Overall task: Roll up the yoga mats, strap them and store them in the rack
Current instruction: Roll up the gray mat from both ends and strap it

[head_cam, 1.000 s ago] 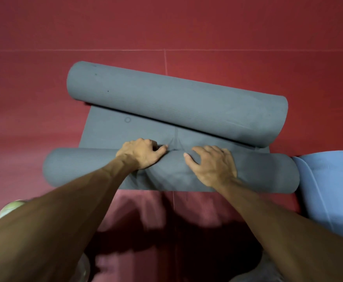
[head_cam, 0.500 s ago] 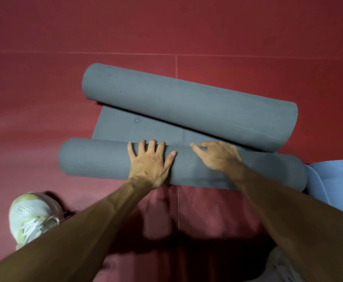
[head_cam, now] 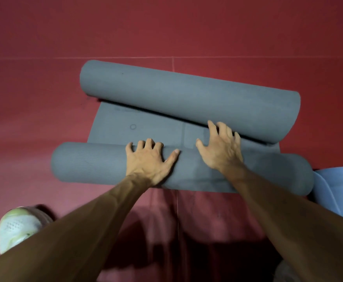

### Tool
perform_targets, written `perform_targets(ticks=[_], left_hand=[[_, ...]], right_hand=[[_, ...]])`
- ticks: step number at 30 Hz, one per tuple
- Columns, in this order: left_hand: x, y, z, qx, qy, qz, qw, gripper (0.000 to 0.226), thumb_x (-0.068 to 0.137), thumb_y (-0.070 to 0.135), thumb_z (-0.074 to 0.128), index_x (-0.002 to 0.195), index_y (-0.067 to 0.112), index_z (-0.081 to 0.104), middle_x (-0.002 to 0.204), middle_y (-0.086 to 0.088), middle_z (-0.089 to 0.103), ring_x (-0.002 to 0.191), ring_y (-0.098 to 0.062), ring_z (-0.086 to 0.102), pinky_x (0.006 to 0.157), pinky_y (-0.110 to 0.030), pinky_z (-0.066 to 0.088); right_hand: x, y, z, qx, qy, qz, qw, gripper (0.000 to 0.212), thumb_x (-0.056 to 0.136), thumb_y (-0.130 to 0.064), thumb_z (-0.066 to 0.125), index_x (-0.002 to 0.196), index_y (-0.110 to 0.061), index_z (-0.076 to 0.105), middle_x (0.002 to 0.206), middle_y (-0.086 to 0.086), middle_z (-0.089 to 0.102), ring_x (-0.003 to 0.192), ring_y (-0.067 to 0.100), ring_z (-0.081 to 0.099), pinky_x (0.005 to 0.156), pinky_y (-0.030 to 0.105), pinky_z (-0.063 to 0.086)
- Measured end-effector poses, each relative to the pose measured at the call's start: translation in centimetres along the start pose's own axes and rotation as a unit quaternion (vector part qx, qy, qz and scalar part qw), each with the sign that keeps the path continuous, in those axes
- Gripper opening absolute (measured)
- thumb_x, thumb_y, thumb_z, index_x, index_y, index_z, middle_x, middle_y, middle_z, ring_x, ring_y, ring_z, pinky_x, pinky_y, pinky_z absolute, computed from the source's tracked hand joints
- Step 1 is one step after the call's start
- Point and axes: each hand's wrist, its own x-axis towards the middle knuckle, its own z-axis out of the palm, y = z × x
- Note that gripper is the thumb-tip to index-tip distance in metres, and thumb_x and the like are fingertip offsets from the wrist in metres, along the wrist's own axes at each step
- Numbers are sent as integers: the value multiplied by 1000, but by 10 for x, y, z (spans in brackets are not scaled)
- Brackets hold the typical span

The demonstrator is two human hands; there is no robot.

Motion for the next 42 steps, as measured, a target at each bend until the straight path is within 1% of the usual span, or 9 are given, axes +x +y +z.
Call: perform_targets(ticks=[4, 12, 16, 19, 22, 24, 27, 33, 42], left_hand=[[16, -1, -3, 6, -10, 15, 1000, 80, 80, 74, 5, 118, 29, 59, 121, 1, 56, 118, -21, 48, 104, -43, 28], [42, 3, -9, 5, -34, 15, 999, 70, 87, 68, 18, 119, 26, 63, 121, -1, 60, 117, -22, 52, 100, -39, 35], [53, 5, -17, -11, -52, 3, 999, 64, 89, 65, 23, 115, 26, 66, 121, -5, 64, 116, -25, 56, 94, -37, 38], [66, 5, -23, -25, -77, -1, 997, 60, 88, 63, 25, 108, 25, 67, 117, -11, 66, 111, -30, 58, 91, -38, 40], [71, 4, -25, -26, -86, -1, 996, 59, 88, 61, 26, 108, 25, 67, 117, -13, 66, 111, -31, 58, 93, -39, 39], [66, 4, -24, -29, -76, -1, 997, 56, 89, 61, 28, 111, 26, 66, 119, -13, 65, 113, -30, 58, 93, -37, 39], [58, 4, -24, -21, -81, 1, 996, 56, 90, 64, 28, 115, 28, 62, 123, -11, 64, 116, -29, 57, 93, -35, 40], [52, -7, -27, -42, -213, 14, 976, 58, 93, 66, 21, 131, 32, 50, 140, -9, 51, 127, -30, 48, 103, -35, 35], [-52, -20, -4, -26, -122, 51, 991, 55, 98, 55, 19, 143, 27, 33, 145, -1, 38, 137, -20, 31, 116, -48, 11]], right_hand=[[18, 2, 0, 24, -40, 14, 999, 75, 91, -44, 48, 153, -16, 16, 160, 7, 15, 148, 21, 8, 119, 50, 5], [33, 5, 4, 21, 84, -1, 996, 52, 81, -26, 60, 128, -5, 53, 120, 20, 51, 116, 38, 45, 102, 49, 32], [28, 4, -2, 12, 44, -24, 999, 29, 88, -27, 50, 109, -10, 62, 111, 14, 57, 107, 33, 51, 94, 44, 36], [8, 5, 0, -6, 61, -99, 993, 38, 92, -37, 37, 91, -13, 66, 91, 11, 63, 91, 33, 60, 82, 43, 44], [-13, 11, -2, -39, 46, -187, 980, 66, 87, -65, 34, 116, -15, 64, 104, 9, 65, 96, 32, 61, 88, 46, 46], [-20, 17, -10, -94, -66, -217, 969, 103, 65, -88, 35, 146, -24, 35, 134, 8, 52, 122, 31, 49, 103, 53, 33], [-22, 20, -19, -186, -132, -255, 940, 131, 49, -83, 62, 153, -31, 1, 149, 11, 31, 132, 33, 36, 106, 55, 25], [-33, 22, -12, -127, -47, -265, 955, 124, 29, -60, 78, 141, -25, 38, 115, 10, 57, 96, 31, 58, 80, 48, 43], [-83, 20, -17, -138, -152, -261, 943, 120, 48, -64, 75, 149, -33, 18, 130, -4, 44, 120, 21, 46, 95, 42, 34]])
